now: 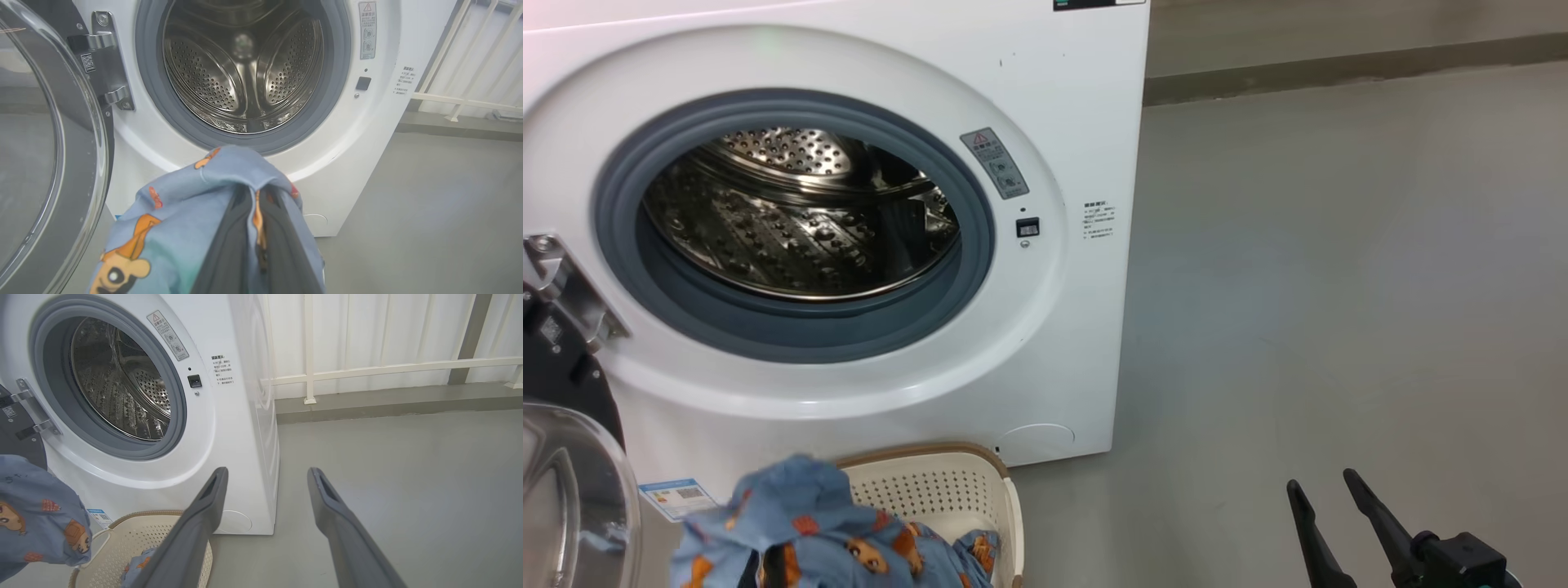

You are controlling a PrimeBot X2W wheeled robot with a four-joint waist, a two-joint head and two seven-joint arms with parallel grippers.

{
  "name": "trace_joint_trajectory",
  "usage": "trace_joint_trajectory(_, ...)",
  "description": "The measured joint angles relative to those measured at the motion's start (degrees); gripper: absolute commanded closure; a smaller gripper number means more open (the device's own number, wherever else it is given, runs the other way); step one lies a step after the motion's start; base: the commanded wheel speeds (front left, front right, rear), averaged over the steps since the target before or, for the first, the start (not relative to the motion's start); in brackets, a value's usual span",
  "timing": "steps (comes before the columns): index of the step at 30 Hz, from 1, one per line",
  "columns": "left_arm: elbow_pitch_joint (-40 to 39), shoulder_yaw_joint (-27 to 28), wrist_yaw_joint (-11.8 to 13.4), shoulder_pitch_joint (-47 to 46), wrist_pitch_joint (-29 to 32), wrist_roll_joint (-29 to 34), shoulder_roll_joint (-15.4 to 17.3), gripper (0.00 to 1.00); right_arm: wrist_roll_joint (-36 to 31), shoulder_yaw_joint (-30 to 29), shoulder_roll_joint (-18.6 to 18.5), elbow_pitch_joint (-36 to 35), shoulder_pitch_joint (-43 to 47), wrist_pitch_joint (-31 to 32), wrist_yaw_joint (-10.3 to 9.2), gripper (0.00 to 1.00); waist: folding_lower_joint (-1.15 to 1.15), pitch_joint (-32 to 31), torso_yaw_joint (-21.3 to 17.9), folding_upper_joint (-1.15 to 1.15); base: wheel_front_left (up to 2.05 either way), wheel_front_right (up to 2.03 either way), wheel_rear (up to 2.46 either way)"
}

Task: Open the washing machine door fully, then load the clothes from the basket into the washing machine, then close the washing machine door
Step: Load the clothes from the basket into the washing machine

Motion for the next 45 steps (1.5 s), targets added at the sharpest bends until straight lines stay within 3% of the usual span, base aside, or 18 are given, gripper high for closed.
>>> trace_joint_trajectory(12, 3.6, 0.5, 0.1, -8.7, 0.0, -0.3, -0.1, 1.00, 0.0, 0.7, 0.5, -0.2, -0.4, 0.0, 0.00, 0.00, 0.00, 3.1, -2.9, 0.00, 0.00, 0.00, 0.00)
trace_joint_trajectory(21, 6.9, 4.2, 0.0, -23.5, 0.0, 1.7, 0.3, 1.00, 0.2, 1.4, 1.5, -1.1, -5.8, 0.0, 0.00, 0.00, 0.00, 9.2, -5.2, 0.00, 0.00, 0.00, 0.00)
trace_joint_trajectory(30, 14.2, 9.0, 0.0, -40.9, -0.4, 3.7, 4.5, 1.00, 0.7, 4.4, 2.1, -1.3, -13.4, 0.0, 0.00, 0.00, 0.01, 18.2, -8.5, 0.00, 0.00, 0.00, 0.00)
trace_joint_trajectory(45, 24.8, 11.3, 0.0, -60.1, -0.5, 9.2, 9.8, 1.00, 1.4, 8.9, 2.5, -1.1, -18.6, 0.0, 0.00, 0.00, 0.01, 29.6, -13.7, 0.00, 0.00, 0.00, 0.00)
